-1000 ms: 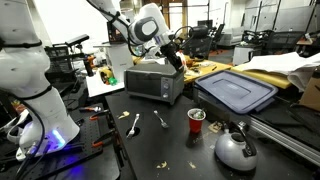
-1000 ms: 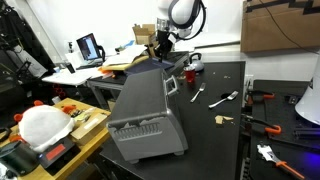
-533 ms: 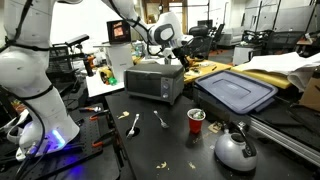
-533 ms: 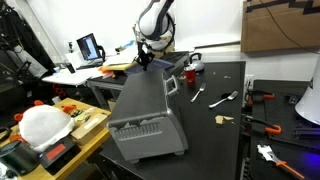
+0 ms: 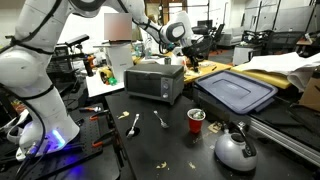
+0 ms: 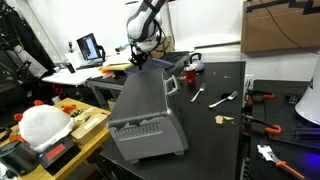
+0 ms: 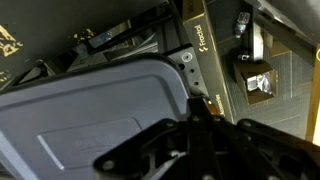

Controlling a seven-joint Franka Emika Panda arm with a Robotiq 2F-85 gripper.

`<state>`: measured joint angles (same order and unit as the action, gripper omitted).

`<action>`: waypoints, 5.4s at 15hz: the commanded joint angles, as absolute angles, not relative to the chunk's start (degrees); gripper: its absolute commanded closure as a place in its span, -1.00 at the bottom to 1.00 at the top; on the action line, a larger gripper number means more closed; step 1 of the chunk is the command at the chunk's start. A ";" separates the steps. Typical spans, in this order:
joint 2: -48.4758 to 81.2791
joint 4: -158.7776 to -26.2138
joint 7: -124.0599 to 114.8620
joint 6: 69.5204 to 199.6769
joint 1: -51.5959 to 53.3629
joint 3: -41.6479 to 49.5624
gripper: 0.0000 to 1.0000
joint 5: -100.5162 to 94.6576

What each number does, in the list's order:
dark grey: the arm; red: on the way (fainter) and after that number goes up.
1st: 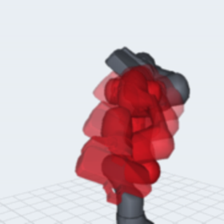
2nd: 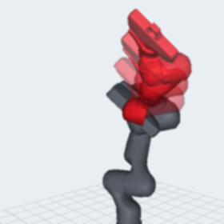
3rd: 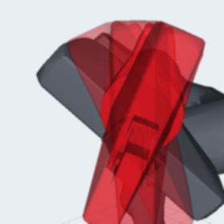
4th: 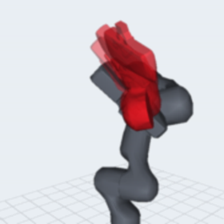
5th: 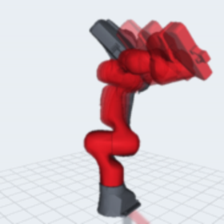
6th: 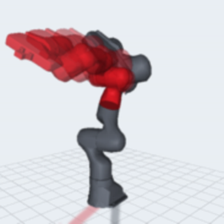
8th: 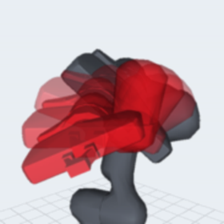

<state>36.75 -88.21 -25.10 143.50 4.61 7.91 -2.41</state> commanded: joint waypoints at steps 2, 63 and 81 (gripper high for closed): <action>36.05 -85.90 -23.19 132.95 3.49 6.98 1.00 -1.26; 30.17 -90.62 -3.60 103.44 -3.26 -0.23 1.00 8.47; 25.41 -93.94 -3.14 104.71 0.26 2.23 1.00 -6.10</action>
<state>29.41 -90.86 -2.91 104.44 -0.16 1.24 -3.80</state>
